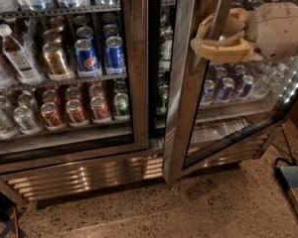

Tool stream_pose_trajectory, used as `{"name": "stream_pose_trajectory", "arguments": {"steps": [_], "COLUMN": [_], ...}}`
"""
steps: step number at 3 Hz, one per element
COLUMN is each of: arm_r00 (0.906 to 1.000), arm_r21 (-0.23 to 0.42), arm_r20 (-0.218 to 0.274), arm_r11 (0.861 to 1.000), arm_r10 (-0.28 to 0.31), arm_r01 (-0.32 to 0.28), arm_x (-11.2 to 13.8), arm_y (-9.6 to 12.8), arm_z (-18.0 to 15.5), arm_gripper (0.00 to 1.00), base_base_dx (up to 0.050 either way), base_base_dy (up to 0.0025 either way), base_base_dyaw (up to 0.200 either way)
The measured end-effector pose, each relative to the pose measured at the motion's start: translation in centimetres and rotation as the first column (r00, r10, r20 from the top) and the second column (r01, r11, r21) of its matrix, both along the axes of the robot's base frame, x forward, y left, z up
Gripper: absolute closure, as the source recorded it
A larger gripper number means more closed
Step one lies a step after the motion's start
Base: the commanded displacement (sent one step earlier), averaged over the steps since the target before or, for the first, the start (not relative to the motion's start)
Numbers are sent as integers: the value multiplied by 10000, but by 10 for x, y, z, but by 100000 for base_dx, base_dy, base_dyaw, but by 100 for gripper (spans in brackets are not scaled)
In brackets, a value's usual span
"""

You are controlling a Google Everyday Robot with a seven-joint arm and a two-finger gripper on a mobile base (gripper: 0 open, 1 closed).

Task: Open right fridge door

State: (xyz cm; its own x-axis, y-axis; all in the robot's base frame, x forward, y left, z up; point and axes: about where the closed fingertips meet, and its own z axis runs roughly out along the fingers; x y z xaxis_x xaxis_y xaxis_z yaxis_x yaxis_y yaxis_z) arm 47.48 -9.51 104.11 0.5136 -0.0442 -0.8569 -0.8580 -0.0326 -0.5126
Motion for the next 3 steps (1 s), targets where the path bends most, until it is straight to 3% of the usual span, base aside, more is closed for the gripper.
{"name": "stream_pose_trajectory", "arguments": {"steps": [2, 3], "arm_r00": [9997, 9983], "arm_r21": [-26, 93], "arm_r20": [-187, -111], "arm_r11": [9999, 9984], "arm_r10": [-126, -564], "arm_r01": [126, 565], "arm_x": [-3, -4], "arm_y": [-2, -3], "arm_z": [1, 2], "arm_gripper": [100, 100], "base_base_dx": [0, 0], "base_base_dy": [0, 0], "base_base_dyaw": [0, 0]}}
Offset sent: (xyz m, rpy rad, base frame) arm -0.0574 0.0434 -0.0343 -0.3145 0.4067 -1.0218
